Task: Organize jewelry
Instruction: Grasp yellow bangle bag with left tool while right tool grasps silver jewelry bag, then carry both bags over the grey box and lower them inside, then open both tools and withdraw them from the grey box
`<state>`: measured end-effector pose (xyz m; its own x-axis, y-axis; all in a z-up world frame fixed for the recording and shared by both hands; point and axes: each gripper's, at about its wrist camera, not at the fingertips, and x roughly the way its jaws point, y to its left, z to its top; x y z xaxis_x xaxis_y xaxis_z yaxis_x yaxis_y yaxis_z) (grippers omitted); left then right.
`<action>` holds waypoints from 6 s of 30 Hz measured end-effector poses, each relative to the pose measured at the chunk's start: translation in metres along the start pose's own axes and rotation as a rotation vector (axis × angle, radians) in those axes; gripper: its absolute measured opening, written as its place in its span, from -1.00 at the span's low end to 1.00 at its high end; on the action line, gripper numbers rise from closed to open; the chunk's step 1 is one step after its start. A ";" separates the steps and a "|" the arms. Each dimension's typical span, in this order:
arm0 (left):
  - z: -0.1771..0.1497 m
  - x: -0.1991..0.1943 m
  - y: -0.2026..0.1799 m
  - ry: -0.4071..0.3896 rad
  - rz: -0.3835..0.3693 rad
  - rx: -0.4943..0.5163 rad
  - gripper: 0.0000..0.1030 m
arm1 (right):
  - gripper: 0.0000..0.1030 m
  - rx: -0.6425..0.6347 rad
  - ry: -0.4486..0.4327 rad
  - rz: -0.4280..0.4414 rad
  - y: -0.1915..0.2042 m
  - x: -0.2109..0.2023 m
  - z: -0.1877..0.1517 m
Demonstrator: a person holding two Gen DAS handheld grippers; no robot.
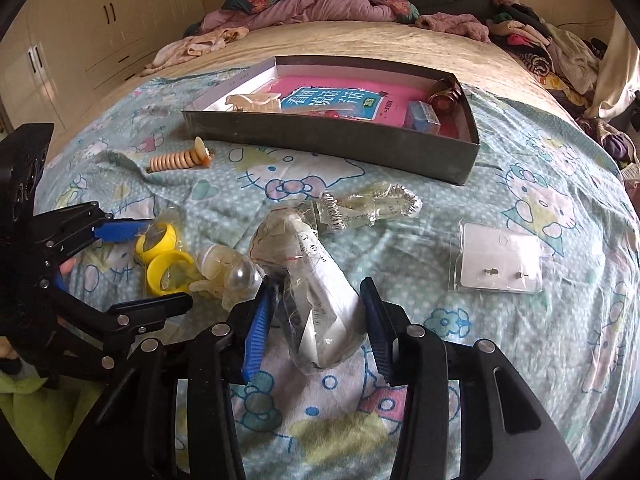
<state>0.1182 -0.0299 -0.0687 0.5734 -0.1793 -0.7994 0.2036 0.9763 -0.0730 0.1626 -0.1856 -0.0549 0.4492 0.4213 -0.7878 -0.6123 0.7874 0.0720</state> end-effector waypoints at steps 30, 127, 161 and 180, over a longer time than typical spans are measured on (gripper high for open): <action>0.035 -0.080 0.052 -0.204 0.050 -0.115 0.43 | -0.19 0.041 -0.162 0.038 0.021 -0.059 0.020; 0.152 0.031 0.092 -0.141 0.040 -0.197 0.60 | 0.41 0.160 -0.170 -0.067 -0.054 0.024 0.123; 0.119 -0.091 0.067 -0.312 0.017 -0.202 0.81 | 0.78 0.303 -0.394 -0.104 -0.067 -0.124 0.057; 0.091 -0.093 0.038 -0.270 -0.006 -0.141 0.81 | 0.88 0.287 -0.385 -0.143 -0.059 -0.139 0.034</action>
<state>0.1451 0.0130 0.0568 0.7667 -0.1920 -0.6126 0.1061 0.9790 -0.1740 0.1583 -0.2754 0.0710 0.7564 0.3931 -0.5229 -0.3475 0.9187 0.1879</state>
